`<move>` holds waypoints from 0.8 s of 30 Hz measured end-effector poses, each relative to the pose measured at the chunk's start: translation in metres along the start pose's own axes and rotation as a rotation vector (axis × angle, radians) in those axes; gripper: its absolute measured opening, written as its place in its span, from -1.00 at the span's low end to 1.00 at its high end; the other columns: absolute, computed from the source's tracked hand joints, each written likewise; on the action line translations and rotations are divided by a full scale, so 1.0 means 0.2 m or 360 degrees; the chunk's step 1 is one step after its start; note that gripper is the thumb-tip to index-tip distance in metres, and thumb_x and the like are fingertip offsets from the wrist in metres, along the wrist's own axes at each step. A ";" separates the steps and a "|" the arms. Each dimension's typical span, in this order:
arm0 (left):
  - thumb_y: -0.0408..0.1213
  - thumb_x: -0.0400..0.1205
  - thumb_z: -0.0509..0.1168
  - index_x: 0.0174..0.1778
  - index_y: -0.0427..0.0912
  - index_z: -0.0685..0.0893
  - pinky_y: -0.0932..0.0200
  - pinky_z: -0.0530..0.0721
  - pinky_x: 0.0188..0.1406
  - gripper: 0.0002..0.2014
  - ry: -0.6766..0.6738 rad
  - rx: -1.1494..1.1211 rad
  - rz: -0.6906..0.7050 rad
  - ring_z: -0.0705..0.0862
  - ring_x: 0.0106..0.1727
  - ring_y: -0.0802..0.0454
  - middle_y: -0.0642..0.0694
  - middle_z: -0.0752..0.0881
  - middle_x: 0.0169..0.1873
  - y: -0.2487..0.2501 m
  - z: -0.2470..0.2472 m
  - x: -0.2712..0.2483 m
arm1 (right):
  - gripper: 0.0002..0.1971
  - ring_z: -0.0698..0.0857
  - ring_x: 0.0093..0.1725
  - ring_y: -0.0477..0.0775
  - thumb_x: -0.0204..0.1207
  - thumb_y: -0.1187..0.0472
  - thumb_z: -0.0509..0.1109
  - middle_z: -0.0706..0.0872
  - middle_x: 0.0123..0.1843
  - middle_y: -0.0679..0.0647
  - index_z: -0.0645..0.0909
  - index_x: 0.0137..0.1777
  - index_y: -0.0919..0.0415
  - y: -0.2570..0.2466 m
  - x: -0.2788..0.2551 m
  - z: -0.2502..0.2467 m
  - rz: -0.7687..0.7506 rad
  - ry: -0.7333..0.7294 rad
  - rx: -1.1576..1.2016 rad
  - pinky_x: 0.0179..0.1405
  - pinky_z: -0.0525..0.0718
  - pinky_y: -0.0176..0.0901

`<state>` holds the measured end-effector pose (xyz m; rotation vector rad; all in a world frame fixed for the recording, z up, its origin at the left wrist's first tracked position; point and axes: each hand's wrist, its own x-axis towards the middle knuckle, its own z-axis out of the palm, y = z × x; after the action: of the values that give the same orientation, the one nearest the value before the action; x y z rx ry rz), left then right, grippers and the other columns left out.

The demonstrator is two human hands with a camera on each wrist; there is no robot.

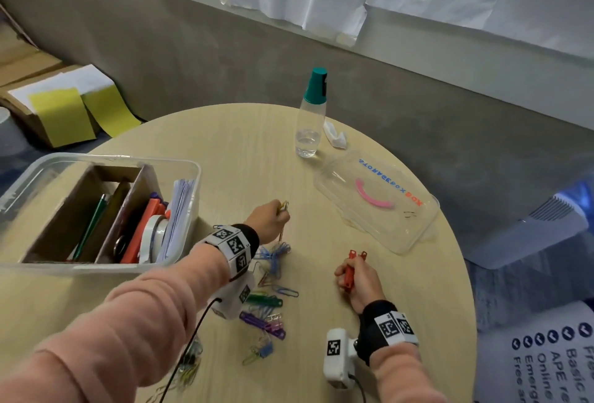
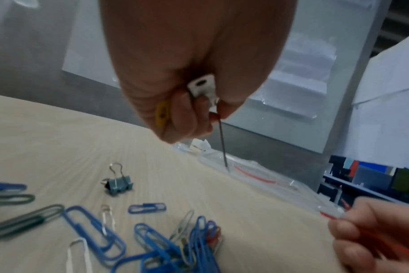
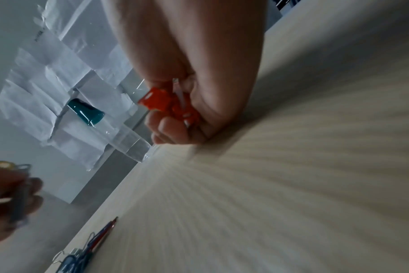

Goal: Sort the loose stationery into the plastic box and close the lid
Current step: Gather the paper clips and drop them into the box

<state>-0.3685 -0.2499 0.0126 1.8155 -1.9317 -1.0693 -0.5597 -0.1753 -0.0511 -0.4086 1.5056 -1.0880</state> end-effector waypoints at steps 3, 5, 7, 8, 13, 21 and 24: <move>-0.34 0.70 -0.01 -0.24 -0.20 0.35 0.18 0.35 -0.44 -0.81 0.0037 -0.0347 0.0143 0.38 -0.40 0.03 -0.13 0.52 -0.32 0.01 -0.08 -0.08 | -0.72 0.50 -0.73 -0.08 0.59 0.38 0.09 0.58 -0.52 0.18 0.43 -0.36 0.28 0.02 -0.04 0.00 0.0018 0.0028 0.0180 -0.74 0.41 -0.40; -0.36 0.72 -0.06 -0.20 -0.16 0.36 0.31 0.35 -0.57 -0.80 0.0057 -0.0756 0.0160 0.37 -0.49 0.10 -0.09 0.60 -0.31 0.03 -0.13 -0.14 | -0.74 0.53 -0.71 -0.08 0.62 0.38 0.04 0.56 -0.45 0.22 0.45 -0.29 0.28 0.05 -0.07 -0.01 0.0036 0.0030 0.0264 -0.71 0.46 -0.37; -0.34 0.71 -0.11 -0.23 -0.11 0.33 0.31 0.27 -0.65 -0.78 0.0100 -0.1122 0.0107 0.33 -0.58 0.15 -0.03 0.60 -0.41 0.02 -0.17 -0.19 | -0.74 0.54 -0.70 -0.07 0.64 0.40 0.00 0.54 -0.41 0.22 0.48 -0.20 0.30 0.07 -0.11 -0.02 0.0046 0.0028 0.0285 -0.69 0.48 -0.35; -0.34 0.70 -0.12 -0.25 -0.10 0.31 0.30 0.26 -0.65 -0.77 0.0130 -0.1255 0.0077 0.32 -0.59 0.14 -0.01 0.58 -0.46 0.02 -0.20 -0.21 | -0.74 0.54 -0.69 -0.07 0.64 0.40 0.00 0.54 -0.40 0.22 0.49 -0.17 0.30 0.09 -0.13 -0.03 0.0052 0.0021 0.0276 -0.67 0.49 -0.34; -0.26 0.70 -0.08 -0.29 -0.06 0.27 0.34 0.24 -0.70 -0.78 0.0135 -0.1761 -0.0074 0.26 -0.61 0.17 0.11 0.36 -0.72 -0.05 -0.30 -0.31 | -0.80 0.39 -0.61 -0.05 0.65 0.34 0.08 0.40 -0.47 0.06 0.47 -0.17 0.22 0.12 -0.22 0.04 0.0059 -0.0098 0.0108 -0.58 0.33 -0.24; -0.22 0.72 0.10 -0.33 -0.08 0.35 0.34 0.38 -0.64 -0.73 -0.0035 -0.1660 -0.0061 0.36 -0.58 0.15 0.04 0.34 -0.56 -0.29 -0.32 -0.57 | -0.85 0.53 -0.35 -0.12 0.50 0.25 0.40 0.60 -0.32 -0.06 0.55 -0.27 0.05 0.11 -0.33 0.34 -0.0558 -0.0457 -0.1379 -0.37 0.45 -0.34; -0.21 0.73 0.09 -0.24 -0.09 0.43 0.40 0.34 -0.70 -0.79 -0.0160 -0.1421 -0.0029 0.35 -0.61 0.21 0.02 0.37 -0.49 -0.35 -0.34 -0.67 | -0.95 0.64 -0.14 0.02 0.44 0.15 0.45 0.70 -0.13 0.04 0.63 -0.19 0.07 0.14 -0.34 0.45 -0.0740 -0.0540 -0.1941 -0.15 0.55 -0.21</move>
<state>-0.2500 -0.1410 0.0490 1.2701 -1.1432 -1.6845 -0.4501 -0.1454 -0.0250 -1.7470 1.6461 -0.2514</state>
